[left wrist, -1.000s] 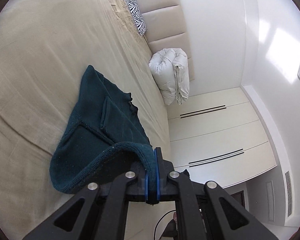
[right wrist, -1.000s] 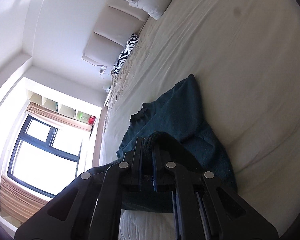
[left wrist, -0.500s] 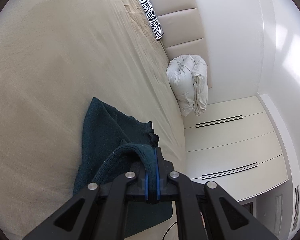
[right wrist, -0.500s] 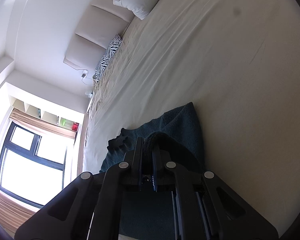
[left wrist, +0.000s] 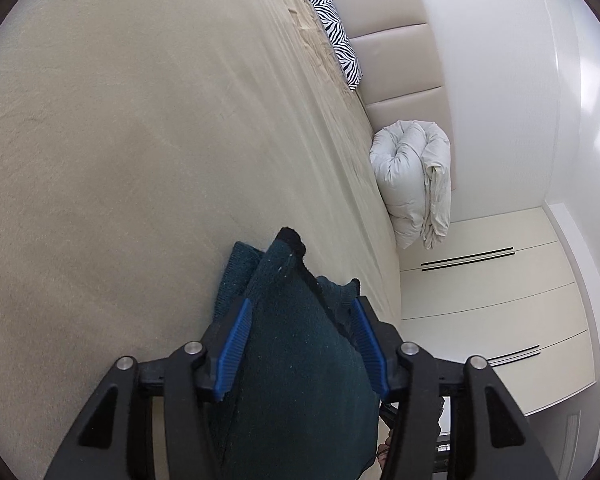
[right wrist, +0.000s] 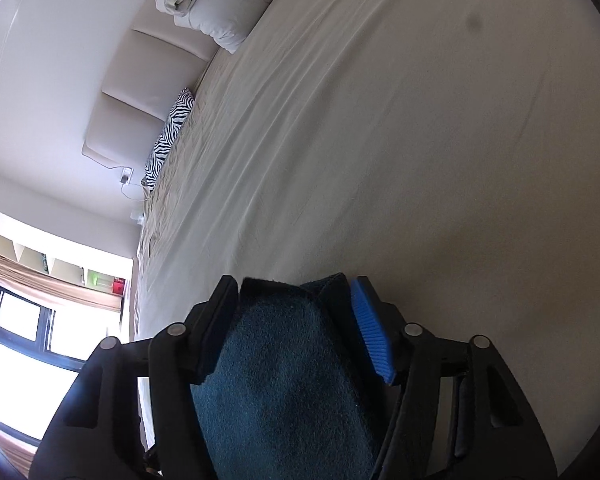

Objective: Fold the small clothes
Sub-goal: 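Lift the hem with both tools and fold it toward the collar, then open both tools and release the folded hem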

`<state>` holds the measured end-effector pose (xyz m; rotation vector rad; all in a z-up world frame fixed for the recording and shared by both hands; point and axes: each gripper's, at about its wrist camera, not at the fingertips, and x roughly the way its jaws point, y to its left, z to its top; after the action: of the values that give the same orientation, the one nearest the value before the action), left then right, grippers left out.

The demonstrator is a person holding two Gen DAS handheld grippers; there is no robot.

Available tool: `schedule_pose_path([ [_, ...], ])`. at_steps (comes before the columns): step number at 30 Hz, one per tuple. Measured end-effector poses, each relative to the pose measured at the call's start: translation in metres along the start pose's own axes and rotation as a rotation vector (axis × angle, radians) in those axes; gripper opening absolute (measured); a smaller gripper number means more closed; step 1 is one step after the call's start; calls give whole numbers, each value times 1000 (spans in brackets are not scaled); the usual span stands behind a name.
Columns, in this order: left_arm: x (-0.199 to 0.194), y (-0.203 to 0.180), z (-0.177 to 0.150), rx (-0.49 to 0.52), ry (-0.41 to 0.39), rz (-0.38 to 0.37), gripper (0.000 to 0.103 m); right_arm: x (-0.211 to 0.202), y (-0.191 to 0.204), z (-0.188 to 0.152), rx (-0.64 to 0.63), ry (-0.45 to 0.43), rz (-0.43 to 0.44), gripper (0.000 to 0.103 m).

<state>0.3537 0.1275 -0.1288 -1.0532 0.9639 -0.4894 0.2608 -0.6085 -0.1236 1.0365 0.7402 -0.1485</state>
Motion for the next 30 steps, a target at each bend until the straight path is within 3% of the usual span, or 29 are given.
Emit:
schedule_pose_path([
  [5,-13,-11,-21,98,14,37,55,-14,-9,-3,-17,-13,17,68],
  [11,-37,-14,-64,193,7,113,59,-43,1,-40,-252,27,-93,66],
  [15,-51,-8,-87,228,10,150,59,-61,6,-65,-371,53,-116,63],
  [23,-56,-6,-106,310,21,189,59,-85,-30,-100,-337,121,-107,50],
  [28,-52,-11,-115,364,33,213,58,-91,-31,-120,-384,145,-123,43],
  [30,-51,-12,-117,373,33,221,57,-90,-28,-124,-411,149,-143,34],
])
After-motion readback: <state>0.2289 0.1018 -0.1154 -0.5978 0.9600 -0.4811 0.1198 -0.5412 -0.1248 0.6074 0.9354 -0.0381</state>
